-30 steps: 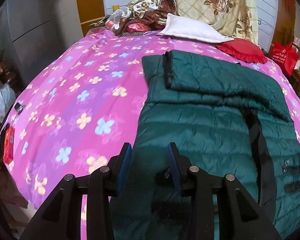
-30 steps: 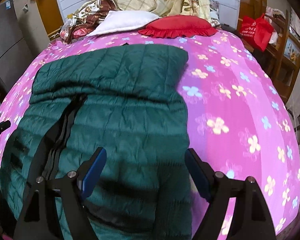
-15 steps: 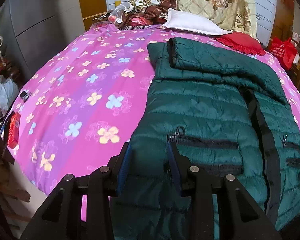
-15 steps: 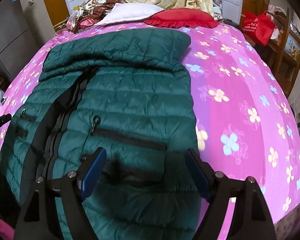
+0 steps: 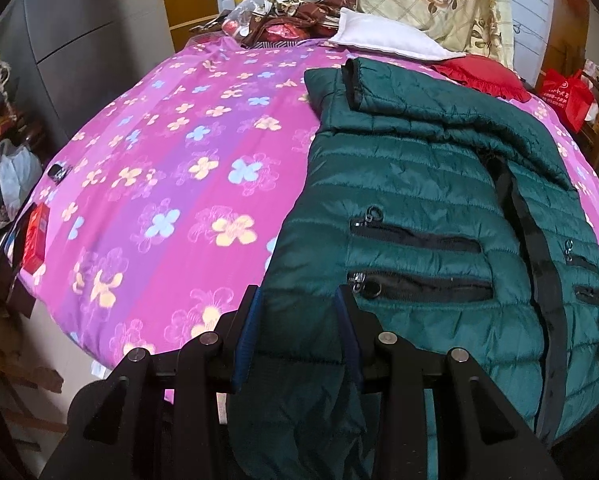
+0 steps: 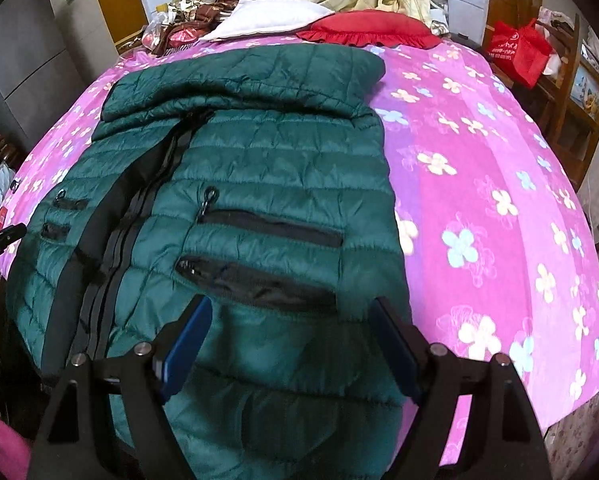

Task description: Fold large clothes

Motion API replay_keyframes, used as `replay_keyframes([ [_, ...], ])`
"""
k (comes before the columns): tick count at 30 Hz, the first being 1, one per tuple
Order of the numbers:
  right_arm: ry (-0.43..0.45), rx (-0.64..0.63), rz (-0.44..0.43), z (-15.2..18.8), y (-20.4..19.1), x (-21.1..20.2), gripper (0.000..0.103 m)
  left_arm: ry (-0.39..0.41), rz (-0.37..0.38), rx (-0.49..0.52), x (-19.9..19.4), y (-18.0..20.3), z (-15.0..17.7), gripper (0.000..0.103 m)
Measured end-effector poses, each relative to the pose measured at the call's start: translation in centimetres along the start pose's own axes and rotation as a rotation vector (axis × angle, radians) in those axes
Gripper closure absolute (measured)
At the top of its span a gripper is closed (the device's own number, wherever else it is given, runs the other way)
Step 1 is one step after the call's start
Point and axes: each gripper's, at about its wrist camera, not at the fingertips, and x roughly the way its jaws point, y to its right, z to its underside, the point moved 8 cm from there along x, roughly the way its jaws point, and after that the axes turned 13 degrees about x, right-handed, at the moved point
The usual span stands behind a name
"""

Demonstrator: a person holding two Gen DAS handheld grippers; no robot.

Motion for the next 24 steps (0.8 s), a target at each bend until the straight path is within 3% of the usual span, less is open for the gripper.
replay_keyframes([
  [19, -0.028, -0.002, 0.011, 2.7, 1.9, -1.0, 0.018, -0.064, 0.025, -0.015, -0.3, -0.8, 3.4, 0.084],
  [24, -0.042, 0.03, 0.016, 3.0, 3.4, -1.0, 0.017, -0.079, 0.067, -0.048, -0.1, -1.3, 4.0, 0.084],
])
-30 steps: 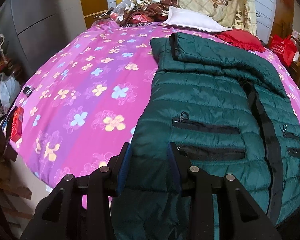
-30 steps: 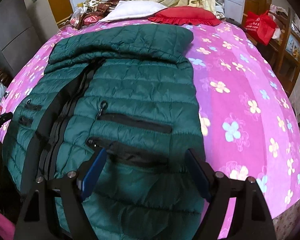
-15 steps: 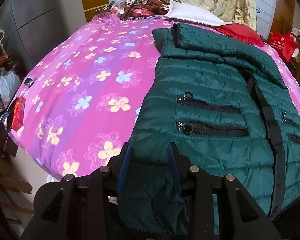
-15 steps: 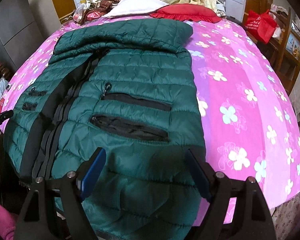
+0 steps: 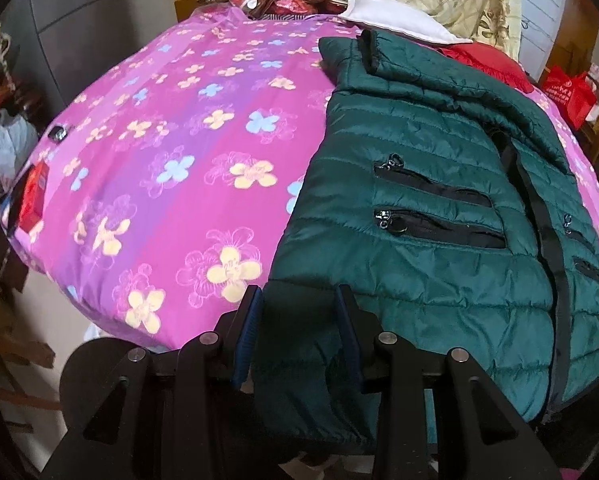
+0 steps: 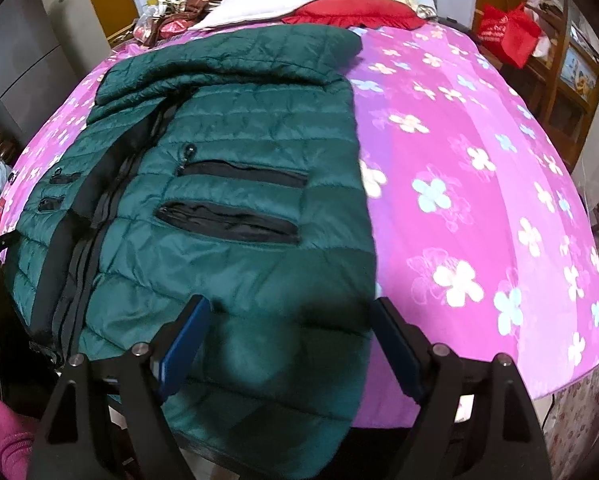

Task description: Fold large clothes

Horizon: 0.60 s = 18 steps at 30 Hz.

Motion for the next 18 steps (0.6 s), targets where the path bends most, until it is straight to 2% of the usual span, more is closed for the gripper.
replay_keyframes([
  [2, -0.008, 0.008, 0.001, 0.2, 0.5, 0.1, 0.017, -0.002, 0.033, -0.019, 0.0, -0.3, 0.3, 0.084],
  [7, -0.032, 0.022, -0.007, 0.7, 1.6, 0.2, 0.016, -0.021, 0.124, -0.087, 0.3, -1.1, 1.1, 0.074],
  [14, -0.071, 0.026, -0.043, 1.2, 2.1, 0.9, 0.015, -0.065, 0.197, -0.106, 1.5, -0.5, 2.0, 0.066],
  [18, -0.101, 0.041, -0.087, 1.2, 2.3, 1.3, 0.015, -0.063, 0.189, -0.089, 2.2, 0.1, 1.9, 0.059],
])
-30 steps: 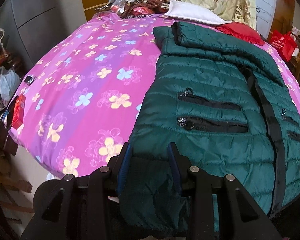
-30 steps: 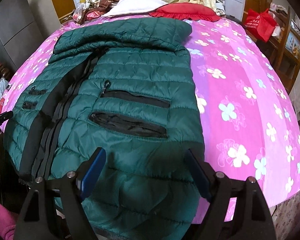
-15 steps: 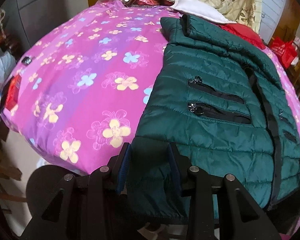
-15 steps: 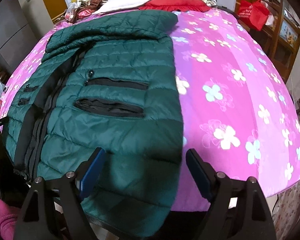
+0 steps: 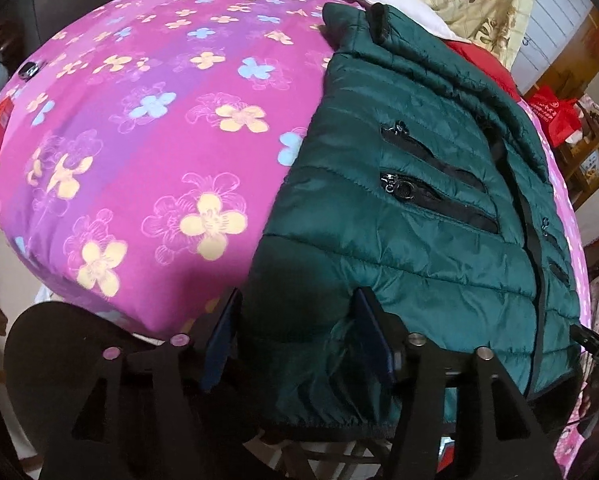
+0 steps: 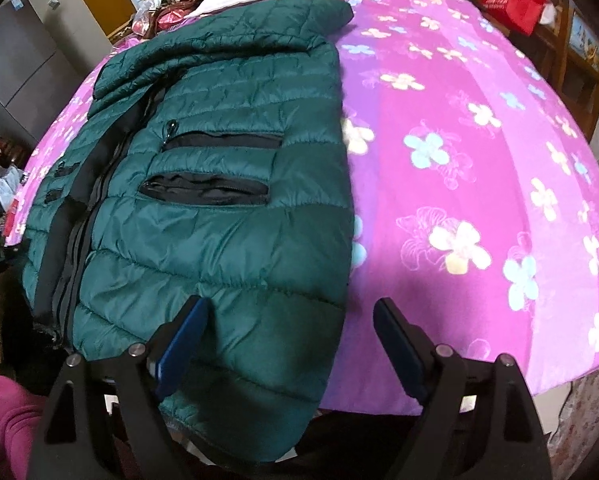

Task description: Fold large clothes

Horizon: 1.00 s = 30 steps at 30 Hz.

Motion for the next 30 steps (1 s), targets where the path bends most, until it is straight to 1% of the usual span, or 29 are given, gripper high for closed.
replay_keyframes([
  [1, -0.011, 0.002, -0.013, 0.1, 0.0, 0.2, 0.015, 0.002, -0.004, 0.004, 0.1, 0.1, -0.1, 0.057],
  [3, -0.041, 0.003, -0.036, 0.3, -0.1, 0.5, 0.014, 0.0, -0.018, 0.027, 0.3, 0.2, -0.4, 0.057],
  [6, -0.05, -0.029, -0.039, 0.6, -0.3, 0.6, 0.013, -0.014, -0.014, 0.044, 0.2, 0.0, -0.5, 0.057],
  [7, -0.056, -0.035, -0.045, 0.8, -0.4, 0.5, 0.013, -0.016, -0.008, 0.032, 0.1, -0.2, -0.6, 0.057],
  [10, -0.076, -0.048, -0.102, 1.2, -1.4, 0.5, 0.013, 0.004, 0.016, -0.021, -0.1, -0.8, -0.6, 0.057],
  [11, -0.076, -0.063, -0.11, 1.3, -1.7, 0.6, 0.013, 0.002, 0.024, -0.031, 0.1, -0.9, -0.5, 0.057],
  [12, -0.075, -0.074, -0.112, 1.3, -1.9, 0.7, 0.011, 0.018, 0.017, -0.027, 0.1, -0.8, -0.5, 0.055],
  [15, -0.063, -0.092, -0.126, 1.2, -2.7, 1.0, 0.008, 0.018, -0.009, 0.019, 0.3, -0.1, -0.4, 0.053],
  [18, -0.055, -0.089, -0.145, 1.0, -3.1, 1.2, 0.008, 0.007, -0.013, 0.044, 0.4, 0.4, -0.4, 0.053],
  [23, -0.037, -0.119, -0.149, 0.9, -3.5, 1.2, 0.01, 0.001, -0.014, 0.043, 0.4, 0.5, -0.5, 0.053],
  [24, -0.035, -0.124, -0.149, 0.9, -3.4, 1.1, 0.013, 0.001, -0.015, 0.044, 0.4, 0.5, -0.5, 0.053],
  [25, -0.028, -0.131, -0.148, 0.8, -3.4, 1.1, 0.019, 0.001, -0.017, 0.044, 0.4, 0.6, -0.5, 0.053],
  [26, -0.021, -0.135, -0.149, 0.8, -3.4, 1.0, 0.022, 0.0, -0.017, 0.046, 0.4, 0.6, -0.5, 0.053],
  [27, -0.016, -0.137, -0.152, 0.8, -3.3, 0.9, 0.028, 0.0, -0.016, 0.046, 0.4, 0.7, -0.5, 0.054],
  [28, -0.009, -0.142, -0.155, 0.7, -3.4, 0.8, 0.034, -0.001, -0.013, 0.047, 0.5, 0.8, -0.5, 0.057],
  [29, -0.004, -0.147, -0.156, 0.6, -3.4, 0.8, 0.038, -0.001, -0.005, 0.05, 0.4, 0.9, -0.5, 0.06],
  [30, 0.0, -0.15, -0.157, 0.5, -3.4, 0.7, 0.044, -0.001, -0.002, 0.053, 0.4, 1.1, -0.6, 0.066],
])
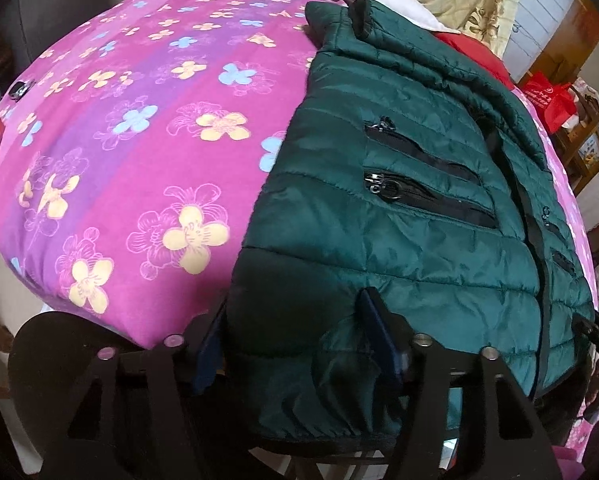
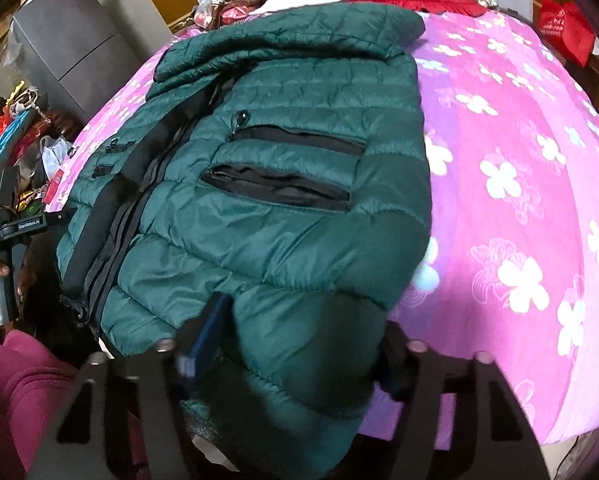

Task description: Fold large clothes

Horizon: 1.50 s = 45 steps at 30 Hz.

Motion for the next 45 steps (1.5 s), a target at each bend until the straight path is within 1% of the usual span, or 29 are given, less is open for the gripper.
replay_keyframes([
  [1, 0.007, -0.005, -0.001, -0.1, -0.1, -0.1, 0.051, 0.005, 0.0, 0.007, -0.1, 0.2, -0.1, 0.078],
  [4, 0.027, -0.012, -0.012, -0.9, -0.3, -0.8, 0.062, 0.022, -0.031, 0.038, -0.7, 0.5, -0.5, 0.096],
  [6, 0.042, -0.015, -0.023, -1.3, -0.5, -1.2, 0.066, 0.039, -0.042, 0.047, -1.3, 0.7, -0.8, 0.102],
  [7, 0.052, -0.016, -0.034, -1.7, -0.6, -1.6, 0.067, 0.047, -0.04, 0.043, -1.6, 0.6, -1.0, 0.103],
  [13, 0.098, -0.014, -0.061, -3.3, -1.0, -3.2, 0.069, 0.082, -0.04, 0.045, -3.3, 0.9, -2.2, 0.103],
  [16, 0.134, -0.017, -0.067, -4.3, -1.3, -4.1, 0.069, 0.121, -0.028, 0.05, -4.9, 1.1, -3.4, 0.103],
  [19, 0.174, -0.003, -0.08, -6.0, -1.5, -5.3, 0.069, 0.185, -0.017, 0.05, -7.0, 1.1, -5.2, 0.103],
  [23, 0.227, 0.018, -0.089, -8.5, -1.7, -6.5, 0.069, 0.247, -0.007, 0.037, -8.5, 1.1, -7.9, 0.103],
  [29, 0.302, 0.045, -0.06, -12.7, -1.6, -7.7, 0.069, 0.327, -0.018, 0.028, -9.7, 1.4, -12.3, 0.103],
  [33, 0.342, 0.057, -0.038, -15.6, -1.5, -8.2, 0.069, 0.369, -0.033, 0.019, -9.8, 1.5, -15.1, 0.103],
  [37, 0.379, 0.065, -0.01, -18.8, -1.2, -8.2, 0.069, 0.388, -0.052, 0.007, -9.3, 1.5, -17.8, 0.103],
  [43, 0.401, 0.091, 0.031, -23.2, -0.8, -7.0, 0.069, 0.398, -0.094, 0.005, -8.0, 1.7, -21.4, 0.103],
  [45, 0.418, 0.089, 0.057, -24.5, -0.7, -6.8, 0.069, 0.395, -0.096, -0.006, -7.4, 1.7, -22.5, 0.103],
])
